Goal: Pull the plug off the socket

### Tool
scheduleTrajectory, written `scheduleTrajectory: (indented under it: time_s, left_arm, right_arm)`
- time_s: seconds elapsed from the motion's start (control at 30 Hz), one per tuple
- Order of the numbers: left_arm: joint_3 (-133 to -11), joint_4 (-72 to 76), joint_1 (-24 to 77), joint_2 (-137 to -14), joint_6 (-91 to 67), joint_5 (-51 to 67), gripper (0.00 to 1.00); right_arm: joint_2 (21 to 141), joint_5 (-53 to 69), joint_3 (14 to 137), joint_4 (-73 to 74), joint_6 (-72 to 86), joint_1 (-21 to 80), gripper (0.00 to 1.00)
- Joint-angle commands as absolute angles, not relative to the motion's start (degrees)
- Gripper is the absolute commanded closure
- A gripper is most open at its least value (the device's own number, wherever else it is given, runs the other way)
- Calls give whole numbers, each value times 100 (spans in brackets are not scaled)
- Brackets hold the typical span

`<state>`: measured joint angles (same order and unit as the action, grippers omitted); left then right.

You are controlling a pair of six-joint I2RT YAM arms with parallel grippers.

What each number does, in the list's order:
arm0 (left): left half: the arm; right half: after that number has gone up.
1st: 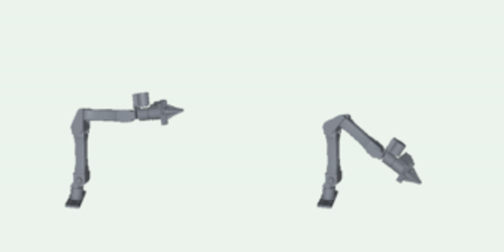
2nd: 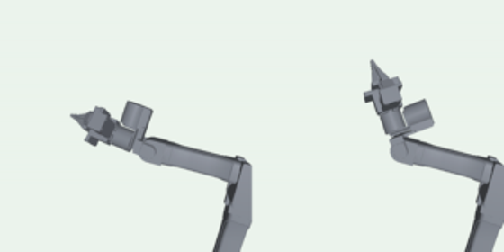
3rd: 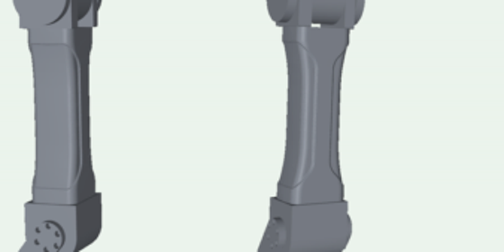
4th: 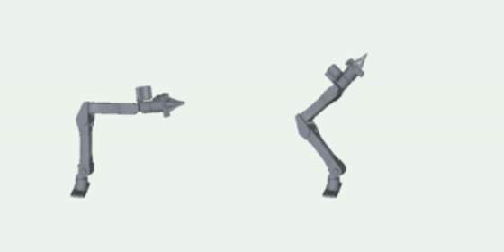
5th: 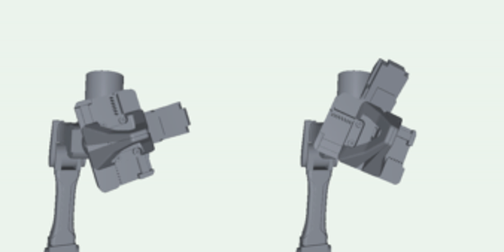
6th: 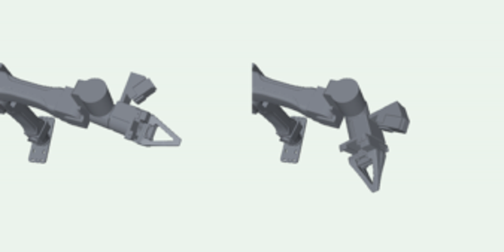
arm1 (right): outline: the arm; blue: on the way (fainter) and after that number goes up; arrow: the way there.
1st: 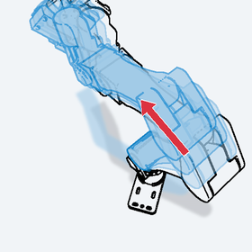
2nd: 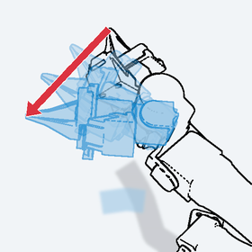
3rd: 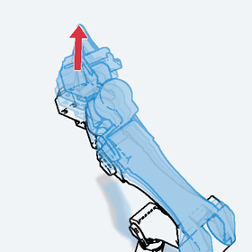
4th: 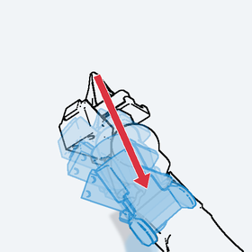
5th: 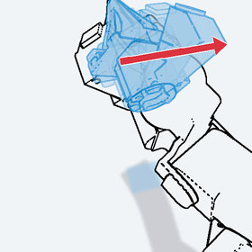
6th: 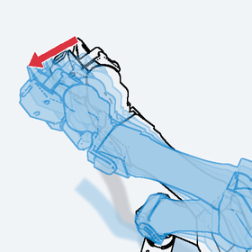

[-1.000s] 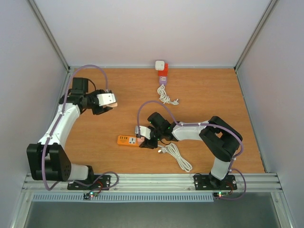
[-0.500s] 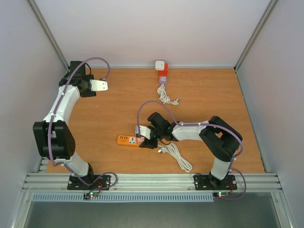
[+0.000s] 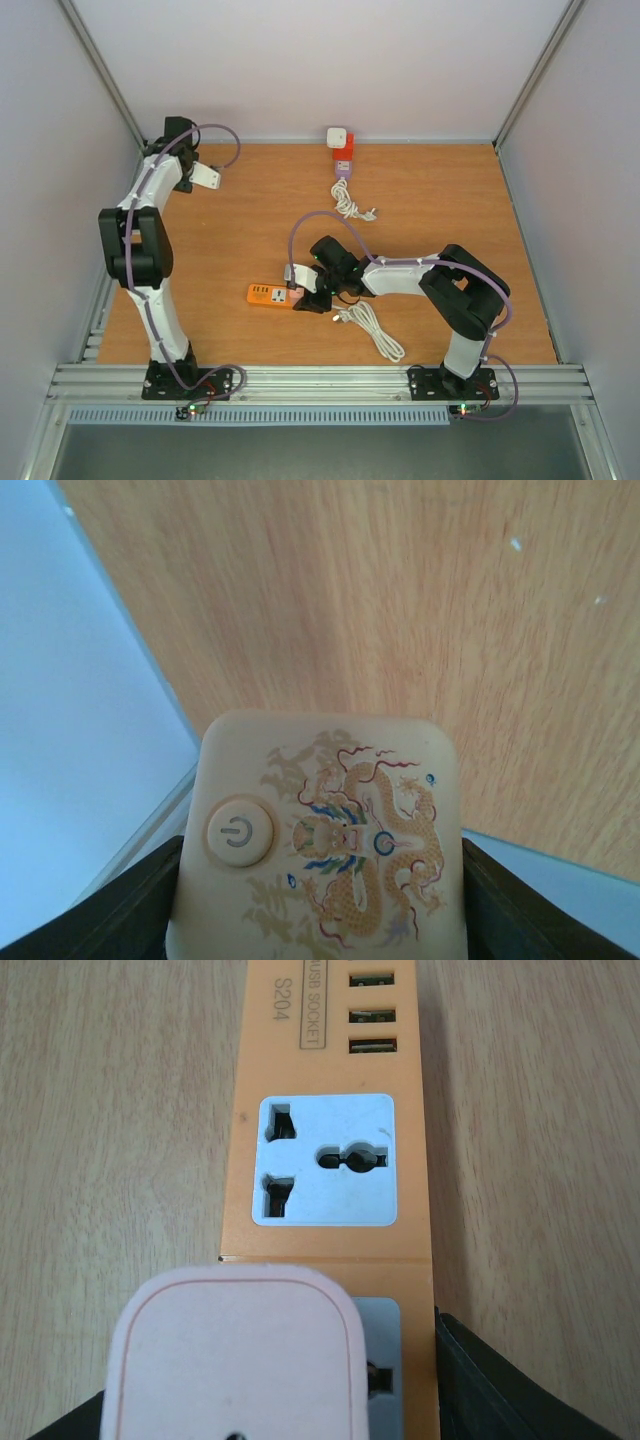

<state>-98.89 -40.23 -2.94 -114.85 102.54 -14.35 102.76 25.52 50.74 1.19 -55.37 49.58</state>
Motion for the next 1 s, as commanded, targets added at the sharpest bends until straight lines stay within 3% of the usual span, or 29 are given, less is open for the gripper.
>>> scheduleTrajectory:
  time_s: [0.0, 0.3, 0.67, 0.97]
  left_arm:
    - [-10361, -3827, -349, -11963, 11046, -2159, 57]
    - [-11614, -4012, -477, -13194, 11726, -2826, 57]
    - [-11801, -3888, -523, -13745, 12299, -3297, 55]
    - [-11773, -3999, -528, -13880, 12264, -3358, 43]
  right_arm:
    - [10626, 1976, 5036, 447, -5587, 5001, 87]
    - [10644, 1977, 5067, 480, -5584, 5001, 87]
    - [10660, 1969, 5073, 481, -5580, 5001, 87]
    - [10673, 1960, 5090, 501, -5581, 5001, 85]
